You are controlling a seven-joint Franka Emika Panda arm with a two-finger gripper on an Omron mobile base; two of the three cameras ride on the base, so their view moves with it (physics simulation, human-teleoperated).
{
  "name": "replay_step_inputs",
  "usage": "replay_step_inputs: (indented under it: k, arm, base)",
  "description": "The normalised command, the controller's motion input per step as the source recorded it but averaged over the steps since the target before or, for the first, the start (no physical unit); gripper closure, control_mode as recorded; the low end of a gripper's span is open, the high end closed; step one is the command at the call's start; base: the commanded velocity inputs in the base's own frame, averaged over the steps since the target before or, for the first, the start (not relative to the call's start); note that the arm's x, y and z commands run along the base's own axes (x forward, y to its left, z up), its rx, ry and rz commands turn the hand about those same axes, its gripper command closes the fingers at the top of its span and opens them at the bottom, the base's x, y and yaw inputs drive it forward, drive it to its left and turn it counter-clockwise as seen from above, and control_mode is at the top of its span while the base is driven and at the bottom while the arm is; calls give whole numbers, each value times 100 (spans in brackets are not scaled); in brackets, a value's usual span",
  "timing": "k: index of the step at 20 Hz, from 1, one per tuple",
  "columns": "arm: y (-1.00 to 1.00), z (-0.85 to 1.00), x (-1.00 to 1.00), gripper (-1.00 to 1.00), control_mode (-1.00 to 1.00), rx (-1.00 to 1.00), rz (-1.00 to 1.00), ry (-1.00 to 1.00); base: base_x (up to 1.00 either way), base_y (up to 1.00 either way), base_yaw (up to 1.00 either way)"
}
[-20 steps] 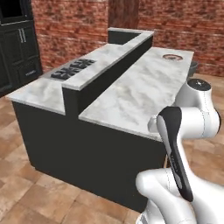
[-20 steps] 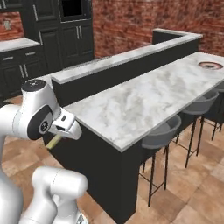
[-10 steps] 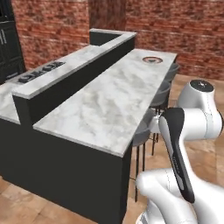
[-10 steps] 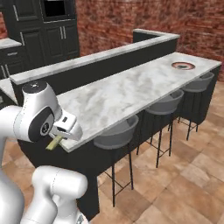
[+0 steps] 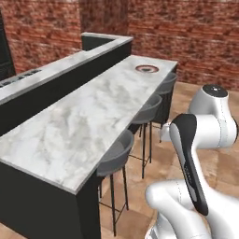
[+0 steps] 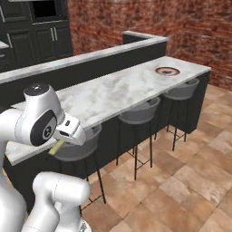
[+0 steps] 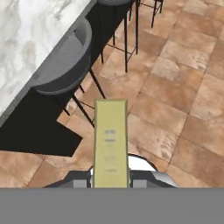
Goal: Retrieve the butter from the fridge and place it on a plate on the dining table. Then retrieve the butter knife by the fridge and place it near the plate.
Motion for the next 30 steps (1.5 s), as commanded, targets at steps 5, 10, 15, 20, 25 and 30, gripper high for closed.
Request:
replay_step_inputs:
  k: [5, 10, 15, 20, 25, 30]
  arm:
    - [0, 0, 0, 100, 100, 0, 0, 0]
    - [0, 0, 0, 100, 100, 0, 0, 0]
    - [0, 0, 0, 100, 100, 0, 0, 0]
    - [0, 0, 0, 100, 100, 0, 0, 0]
    - [0, 0, 0, 100, 100, 0, 0, 0]
    - [0, 0, 0, 100, 100, 0, 0, 0]
  base:
    - [24, -100, 14]
    - [31, -100, 20]
    - [45, -100, 24]
    - [49, -100, 23]
    - [41, -100, 17]
    - [35, -97, 24]
